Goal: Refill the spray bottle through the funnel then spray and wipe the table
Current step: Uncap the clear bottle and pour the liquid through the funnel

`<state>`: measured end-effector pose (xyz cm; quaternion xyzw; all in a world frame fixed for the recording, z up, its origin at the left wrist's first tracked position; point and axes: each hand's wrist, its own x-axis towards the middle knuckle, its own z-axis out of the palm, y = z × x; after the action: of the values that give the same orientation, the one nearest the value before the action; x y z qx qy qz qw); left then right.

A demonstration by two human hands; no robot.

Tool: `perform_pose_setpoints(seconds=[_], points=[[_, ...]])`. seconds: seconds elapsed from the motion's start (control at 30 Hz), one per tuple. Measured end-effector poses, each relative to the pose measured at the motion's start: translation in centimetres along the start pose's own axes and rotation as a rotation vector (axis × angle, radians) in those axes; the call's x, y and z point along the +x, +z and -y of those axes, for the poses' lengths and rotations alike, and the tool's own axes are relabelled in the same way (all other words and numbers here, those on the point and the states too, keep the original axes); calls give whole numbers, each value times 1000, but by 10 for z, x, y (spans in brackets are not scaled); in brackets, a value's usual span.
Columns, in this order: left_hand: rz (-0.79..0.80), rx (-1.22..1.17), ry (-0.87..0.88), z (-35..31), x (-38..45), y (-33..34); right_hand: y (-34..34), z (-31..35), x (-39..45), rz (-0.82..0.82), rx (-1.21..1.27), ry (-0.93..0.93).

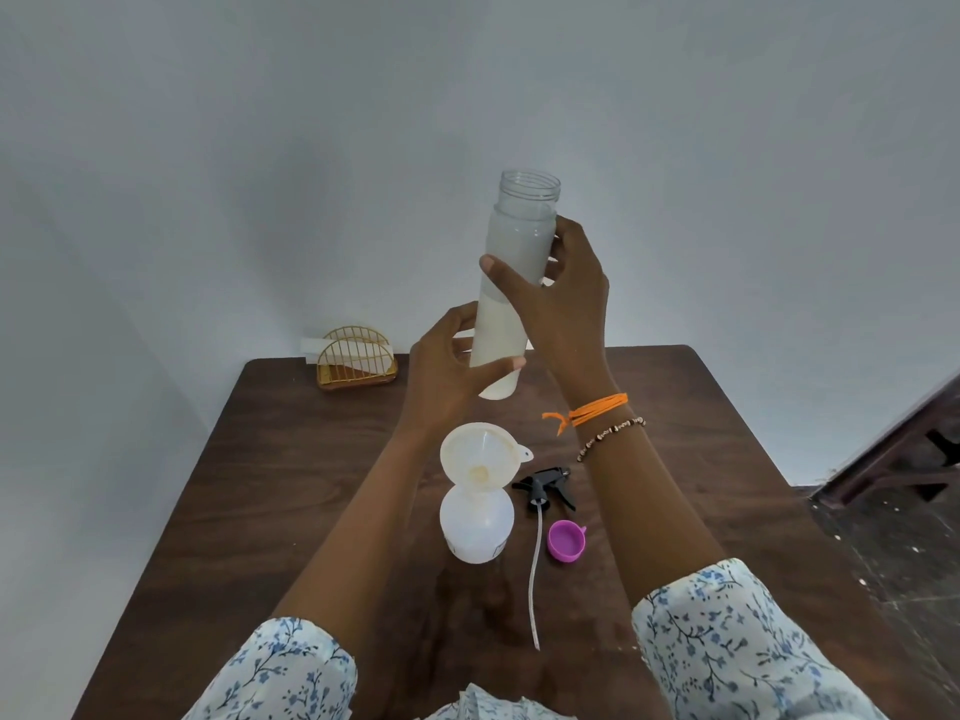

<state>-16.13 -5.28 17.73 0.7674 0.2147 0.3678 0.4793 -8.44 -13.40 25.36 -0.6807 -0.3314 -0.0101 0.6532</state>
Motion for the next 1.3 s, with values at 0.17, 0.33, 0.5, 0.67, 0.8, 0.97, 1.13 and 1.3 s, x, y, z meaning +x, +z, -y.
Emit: perform_pose_setpoints(seconds=[0.17, 0.33, 0.5, 0.67, 0.8, 0.97, 1.13, 1.3], points=[[116, -82, -118, 7, -8, -5, -7, -6, -4, -33, 17, -16], [236, 42, -290, 35, -35, -13, -19, -19, -11, -16, -26, -37], [284, 127, -406, 50, -64, -7, -24, -41, -26, 38, -131, -73], [327, 140, -429, 55, -76, -1, -27, -68, -43, 108, -170, -77], [303, 101, -429, 54, -82, 3, -34, -83, -54, 163, -166, -60], [240, 111, -387, 57, -86, 6, -41, -103, -64, 210, -261, -54], [185, 187, -358, 60, -85, 6, -47, -117, -70, 280, -317, -88], [174, 221, -354, 60, -84, 7, -50, -121, -76, 279, -338, -98]])
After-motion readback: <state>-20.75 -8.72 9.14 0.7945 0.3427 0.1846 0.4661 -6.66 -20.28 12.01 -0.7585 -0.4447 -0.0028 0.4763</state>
